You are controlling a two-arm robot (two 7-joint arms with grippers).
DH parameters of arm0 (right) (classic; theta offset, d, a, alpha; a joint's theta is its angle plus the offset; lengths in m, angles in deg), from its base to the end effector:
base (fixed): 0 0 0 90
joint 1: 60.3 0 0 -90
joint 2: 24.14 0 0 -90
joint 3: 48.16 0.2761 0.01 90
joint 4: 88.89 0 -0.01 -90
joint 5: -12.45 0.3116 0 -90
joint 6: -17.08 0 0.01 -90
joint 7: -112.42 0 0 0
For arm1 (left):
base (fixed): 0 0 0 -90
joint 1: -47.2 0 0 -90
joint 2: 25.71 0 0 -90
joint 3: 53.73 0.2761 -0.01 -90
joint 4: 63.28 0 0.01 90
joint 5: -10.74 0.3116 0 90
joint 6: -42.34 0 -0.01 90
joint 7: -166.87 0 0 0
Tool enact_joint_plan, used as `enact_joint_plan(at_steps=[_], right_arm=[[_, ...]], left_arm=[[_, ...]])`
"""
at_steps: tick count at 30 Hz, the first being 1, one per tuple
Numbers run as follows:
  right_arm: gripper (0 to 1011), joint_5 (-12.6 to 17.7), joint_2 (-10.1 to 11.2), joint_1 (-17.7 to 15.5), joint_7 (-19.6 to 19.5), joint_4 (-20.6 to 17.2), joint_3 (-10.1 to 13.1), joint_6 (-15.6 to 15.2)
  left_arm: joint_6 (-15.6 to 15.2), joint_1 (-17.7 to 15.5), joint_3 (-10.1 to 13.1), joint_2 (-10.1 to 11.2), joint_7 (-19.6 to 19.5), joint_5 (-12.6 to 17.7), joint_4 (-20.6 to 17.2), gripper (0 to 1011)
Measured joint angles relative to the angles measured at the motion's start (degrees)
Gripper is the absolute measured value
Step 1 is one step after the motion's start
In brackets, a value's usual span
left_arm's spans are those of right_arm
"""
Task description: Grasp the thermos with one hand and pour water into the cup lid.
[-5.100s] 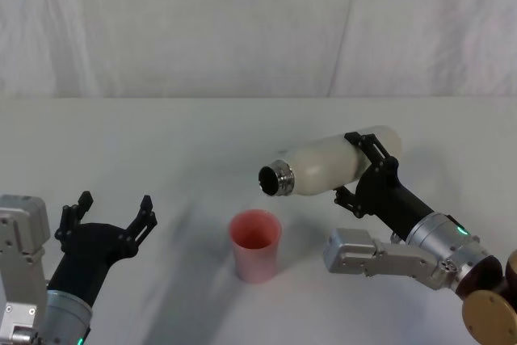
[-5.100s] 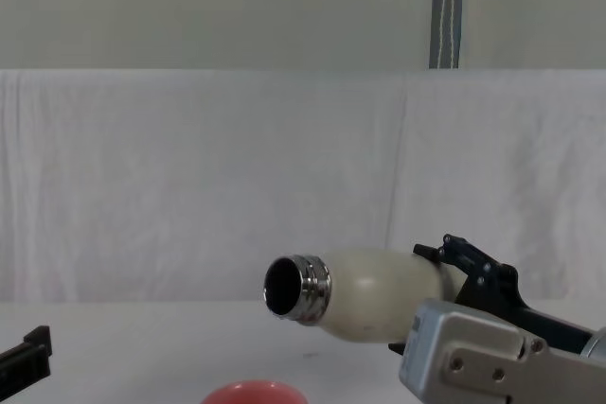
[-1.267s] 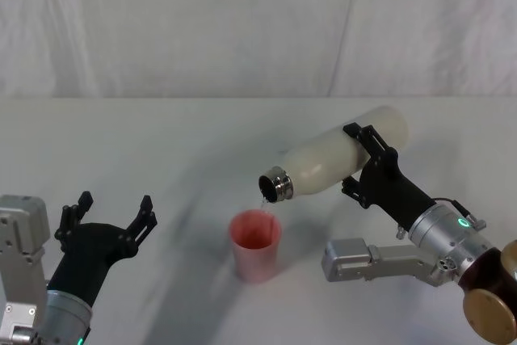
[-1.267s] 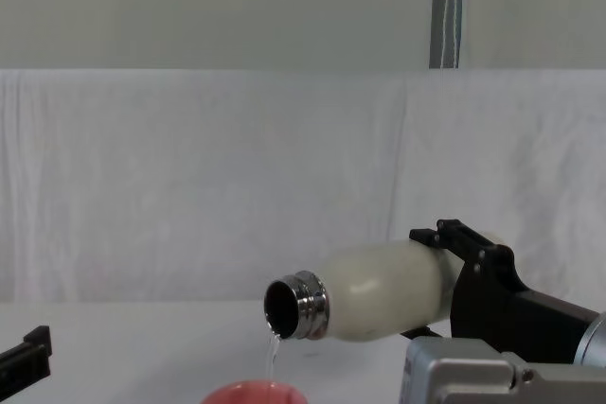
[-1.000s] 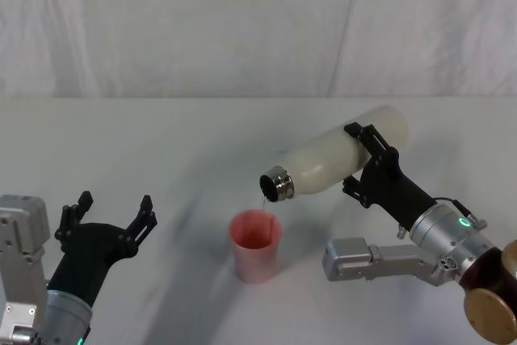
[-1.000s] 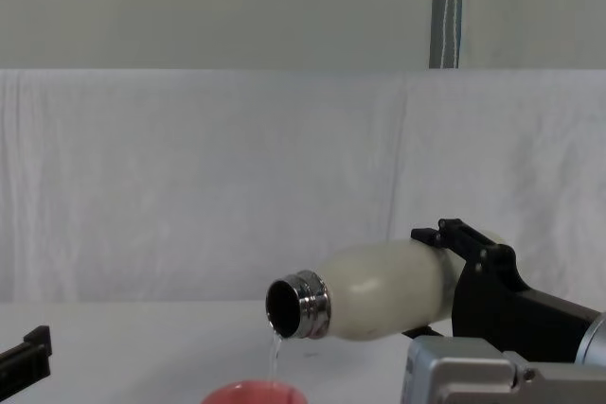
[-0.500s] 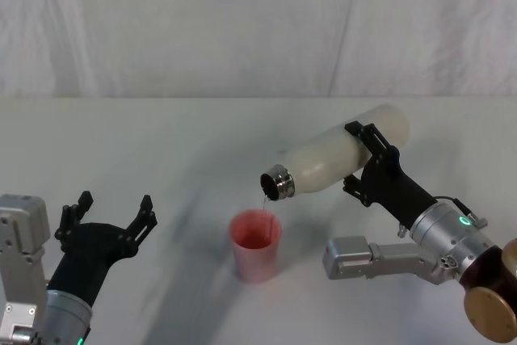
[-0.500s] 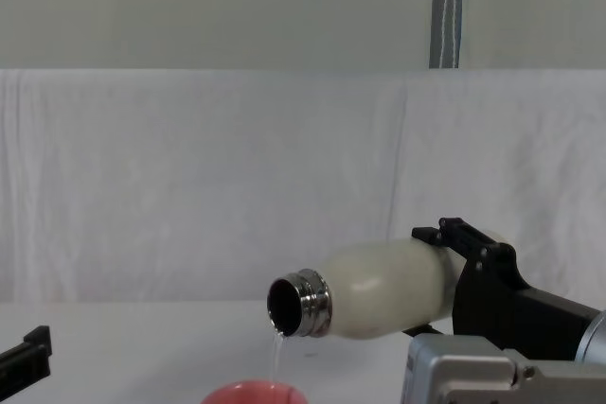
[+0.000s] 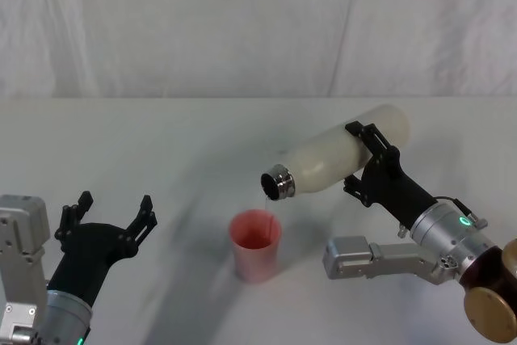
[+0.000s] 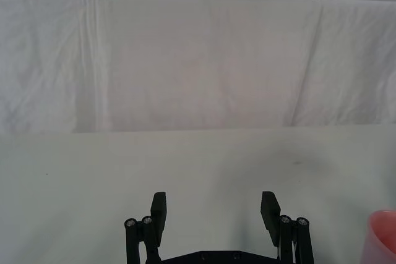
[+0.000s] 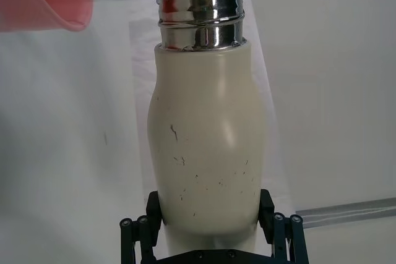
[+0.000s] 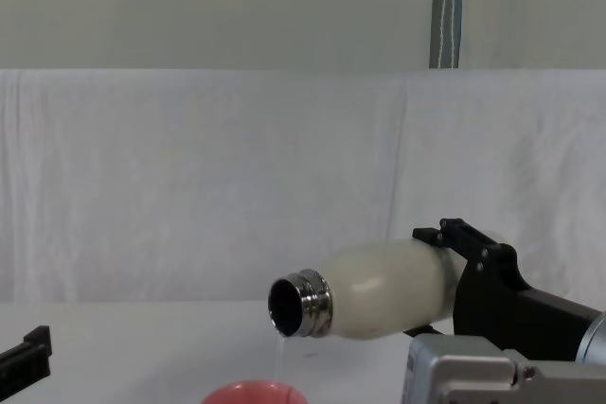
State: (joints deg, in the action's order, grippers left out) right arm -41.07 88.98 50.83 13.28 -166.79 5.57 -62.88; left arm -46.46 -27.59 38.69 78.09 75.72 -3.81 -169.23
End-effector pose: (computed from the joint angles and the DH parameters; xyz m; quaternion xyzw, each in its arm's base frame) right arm 0.3856 0.0382 -0.2790 -0.2791 -0.6033 -0.3605 0.6544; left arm 0.2593 0.0339 -0.2722 -0.0175 0.0065 0.6615 0.7497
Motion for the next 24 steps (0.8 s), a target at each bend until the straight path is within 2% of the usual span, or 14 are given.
enact_joint_plan(at_steps=[24], right_arm=[[956,-0.09,0.28,-0.07,-0.06,-0.09,0.1,0.07]], left_arm=[[0.0,0.0,0.0,0.0,0.0,0.0,0.0,1001]])
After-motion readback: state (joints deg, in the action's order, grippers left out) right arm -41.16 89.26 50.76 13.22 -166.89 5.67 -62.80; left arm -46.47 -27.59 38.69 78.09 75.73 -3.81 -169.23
